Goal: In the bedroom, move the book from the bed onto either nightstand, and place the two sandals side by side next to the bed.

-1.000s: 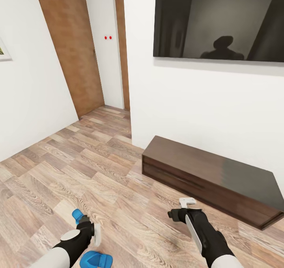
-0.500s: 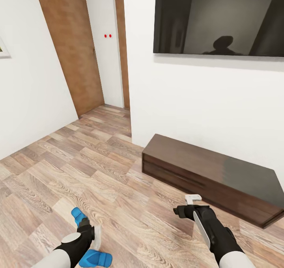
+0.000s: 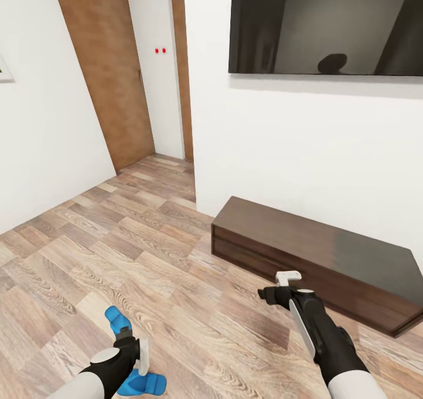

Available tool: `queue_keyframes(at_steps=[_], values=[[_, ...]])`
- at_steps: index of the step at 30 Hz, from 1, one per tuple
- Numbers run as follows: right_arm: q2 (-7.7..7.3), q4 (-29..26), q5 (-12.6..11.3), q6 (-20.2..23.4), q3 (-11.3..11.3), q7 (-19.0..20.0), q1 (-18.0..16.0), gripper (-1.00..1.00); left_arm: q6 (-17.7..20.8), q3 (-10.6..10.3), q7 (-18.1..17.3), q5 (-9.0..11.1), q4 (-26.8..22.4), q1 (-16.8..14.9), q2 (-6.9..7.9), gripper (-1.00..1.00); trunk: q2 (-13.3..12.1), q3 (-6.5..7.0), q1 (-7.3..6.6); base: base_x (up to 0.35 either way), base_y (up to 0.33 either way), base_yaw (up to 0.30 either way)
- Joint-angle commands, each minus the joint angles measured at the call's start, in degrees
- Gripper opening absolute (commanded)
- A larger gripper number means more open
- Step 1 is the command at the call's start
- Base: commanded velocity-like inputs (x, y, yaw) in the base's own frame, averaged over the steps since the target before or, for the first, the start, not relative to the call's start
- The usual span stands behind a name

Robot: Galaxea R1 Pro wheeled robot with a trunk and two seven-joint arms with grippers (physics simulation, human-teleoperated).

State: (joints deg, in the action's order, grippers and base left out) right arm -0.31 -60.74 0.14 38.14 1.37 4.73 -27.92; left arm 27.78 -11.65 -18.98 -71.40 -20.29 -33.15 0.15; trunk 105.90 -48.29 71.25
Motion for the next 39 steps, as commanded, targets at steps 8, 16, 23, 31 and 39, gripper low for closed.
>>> queue_keyframes(at_steps=[8, 16, 23, 31, 39], values=[[-0.09, -7.13, 0.10, 0.39, 0.11, 0.10, 0.03, 1.00, 0.08, -0.13, -0.71, -0.55, -0.60, -0.06, 0.22, 1.00, 3.25, -1.85, 1.76, 0.000, 0.000, 0.000], [-0.17, -8.75, 0.20, 0.58, 0.04, 0.10, 0.11, 1.00, 0.01, -0.13, -1.28, -0.38, -1.12, -0.10, 1.28, 1.00, 6.46, -4.00, 3.51, 0.000, 0.000, 0.000], [-0.21, -8.85, 0.21, 0.61, 0.08, 0.10, 0.09, 1.00, 0.00, -0.13, -1.54, -0.33, -1.18, -0.94, 2.11, 1.00, 9.26, -5.89, 5.05, 0.000, 0.000, 0.000], [-0.21, -8.82, 0.21, 0.62, 0.07, 0.10, 0.08, 1.00, 0.00, -0.07, -1.54, -0.32, -1.21, -1.87, 2.23, 1.00, 12.47, -8.06, 6.81, 0.000, 0.000, 0.000], [-0.18, -8.70, 0.21, 0.62, 0.11, 0.10, 0.08, 1.00, -0.14, -0.04, -1.55, -0.25, -1.19, -2.00, 2.27, 1.00, 15.68, -10.23, 8.57, 0.000, 0.000, 0.000]])
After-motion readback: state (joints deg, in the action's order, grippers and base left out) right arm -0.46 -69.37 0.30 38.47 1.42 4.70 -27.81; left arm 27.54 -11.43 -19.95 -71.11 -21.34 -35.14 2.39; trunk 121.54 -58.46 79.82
